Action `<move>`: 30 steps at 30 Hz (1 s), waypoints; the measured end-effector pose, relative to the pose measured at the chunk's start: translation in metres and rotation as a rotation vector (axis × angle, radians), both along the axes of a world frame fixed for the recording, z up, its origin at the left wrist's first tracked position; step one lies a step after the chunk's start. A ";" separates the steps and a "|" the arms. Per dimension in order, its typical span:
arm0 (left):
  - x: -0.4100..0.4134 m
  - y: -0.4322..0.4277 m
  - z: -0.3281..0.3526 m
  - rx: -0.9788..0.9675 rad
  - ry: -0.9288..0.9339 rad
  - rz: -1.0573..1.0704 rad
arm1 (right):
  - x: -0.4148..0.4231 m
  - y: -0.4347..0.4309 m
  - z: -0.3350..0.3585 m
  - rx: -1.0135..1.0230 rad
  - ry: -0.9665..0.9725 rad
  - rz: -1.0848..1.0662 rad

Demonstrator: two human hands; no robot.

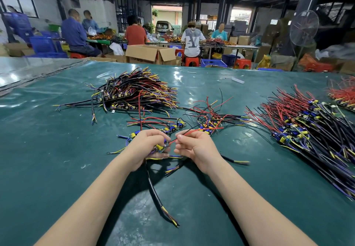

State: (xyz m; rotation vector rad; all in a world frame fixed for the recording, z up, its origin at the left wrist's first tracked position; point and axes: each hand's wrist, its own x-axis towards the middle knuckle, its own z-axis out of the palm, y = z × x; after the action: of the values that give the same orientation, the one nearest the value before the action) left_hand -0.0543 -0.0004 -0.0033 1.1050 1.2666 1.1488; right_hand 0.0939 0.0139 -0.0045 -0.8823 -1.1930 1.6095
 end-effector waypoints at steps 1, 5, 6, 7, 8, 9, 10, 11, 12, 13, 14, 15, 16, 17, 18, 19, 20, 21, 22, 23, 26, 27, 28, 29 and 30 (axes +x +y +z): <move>0.000 0.000 -0.001 0.012 0.007 0.004 | 0.001 0.000 0.000 -0.002 -0.007 0.000; 0.000 0.001 -0.004 0.086 0.045 -0.020 | 0.000 0.000 -0.003 0.006 -0.049 0.050; 0.000 0.001 -0.004 0.106 0.070 -0.033 | -0.001 0.000 -0.003 0.008 -0.055 0.066; 0.000 0.002 -0.004 0.117 0.090 -0.047 | -0.001 0.000 -0.003 0.009 -0.060 0.079; 0.000 0.001 -0.005 0.118 0.097 -0.056 | -0.001 0.000 -0.003 0.013 -0.065 0.086; 0.000 0.001 -0.005 0.113 0.093 -0.058 | -0.001 0.000 -0.003 0.021 -0.075 0.088; 0.000 0.001 -0.005 0.106 0.084 -0.055 | -0.001 0.000 -0.004 0.034 -0.088 0.085; 0.000 0.001 -0.005 0.096 0.078 -0.054 | -0.001 0.000 -0.004 0.051 -0.102 0.080; 0.000 0.001 -0.005 0.084 0.079 -0.058 | -0.002 -0.001 -0.004 0.069 -0.113 0.073; 0.000 0.001 -0.005 0.074 0.088 -0.066 | -0.003 -0.001 -0.005 0.083 -0.118 0.068; 0.000 0.001 -0.006 0.069 0.099 -0.073 | -0.004 -0.002 -0.005 0.091 -0.117 0.067; -0.001 0.001 -0.005 0.066 0.107 -0.076 | -0.005 -0.002 -0.005 0.093 -0.112 0.070; -0.001 0.001 -0.005 0.066 0.110 -0.079 | -0.005 -0.002 -0.005 0.091 -0.103 0.073; -0.002 0.001 -0.004 0.064 0.109 -0.081 | -0.005 -0.002 -0.005 0.085 -0.091 0.072; -0.003 0.001 -0.004 0.058 0.108 -0.082 | -0.005 -0.001 -0.006 0.077 -0.077 0.064; -0.003 0.001 -0.004 0.051 0.109 -0.083 | -0.004 0.000 -0.006 0.069 -0.064 0.053; -0.003 0.001 -0.005 0.045 0.110 -0.087 | -0.003 0.001 -0.006 0.066 -0.055 0.047; -0.003 0.001 -0.005 0.041 0.111 -0.093 | -0.002 0.002 -0.006 0.068 -0.053 0.051; -0.003 0.001 -0.005 0.040 0.115 -0.102 | -0.002 0.002 -0.006 0.072 -0.056 0.063; -0.003 0.001 -0.005 0.040 0.120 -0.114 | -0.002 0.002 -0.006 0.077 -0.064 0.080; -0.004 0.000 -0.004 0.031 0.125 -0.150 | -0.001 0.001 -0.006 0.087 -0.081 0.125; -0.005 -0.001 -0.003 0.027 0.122 -0.161 | -0.001 0.001 -0.006 0.089 -0.077 0.136; -0.005 -0.001 -0.003 0.025 0.116 -0.172 | 0.000 0.001 -0.005 0.090 -0.069 0.144; -0.006 -0.002 -0.002 0.025 0.108 -0.185 | 0.002 0.002 -0.004 0.089 -0.055 0.149; -0.007 -0.002 -0.001 0.023 0.101 -0.200 | 0.003 0.003 -0.003 0.084 -0.042 0.153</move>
State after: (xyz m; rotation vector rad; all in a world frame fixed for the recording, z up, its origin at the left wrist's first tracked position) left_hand -0.0610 -0.0027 -0.0044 1.2896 1.1919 0.9707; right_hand 0.0972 0.0164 -0.0080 -0.7905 -1.3758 1.6550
